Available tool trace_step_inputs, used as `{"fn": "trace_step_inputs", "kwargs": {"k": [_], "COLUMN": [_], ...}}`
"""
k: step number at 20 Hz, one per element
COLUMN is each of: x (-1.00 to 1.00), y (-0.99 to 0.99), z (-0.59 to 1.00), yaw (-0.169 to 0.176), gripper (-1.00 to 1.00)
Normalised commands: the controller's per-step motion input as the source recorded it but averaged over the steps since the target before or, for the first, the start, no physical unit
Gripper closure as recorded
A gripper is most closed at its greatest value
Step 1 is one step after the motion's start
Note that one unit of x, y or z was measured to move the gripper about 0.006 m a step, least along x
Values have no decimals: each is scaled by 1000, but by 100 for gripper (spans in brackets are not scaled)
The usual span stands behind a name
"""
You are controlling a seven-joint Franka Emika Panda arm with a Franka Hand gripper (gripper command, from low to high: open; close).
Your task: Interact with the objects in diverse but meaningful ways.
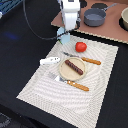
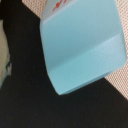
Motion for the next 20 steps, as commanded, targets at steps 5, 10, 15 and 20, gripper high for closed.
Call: {"fn": "trace_step_inputs", "kwargs": {"k": [5,10,15,20], "x": [-238,-245,-261,-169], "y": [-167,-216,-197,-177], "z": [-263,-385,-388,-233], "yaw": [94,40,46,44], "gripper": [-100,-100,100,100]}}
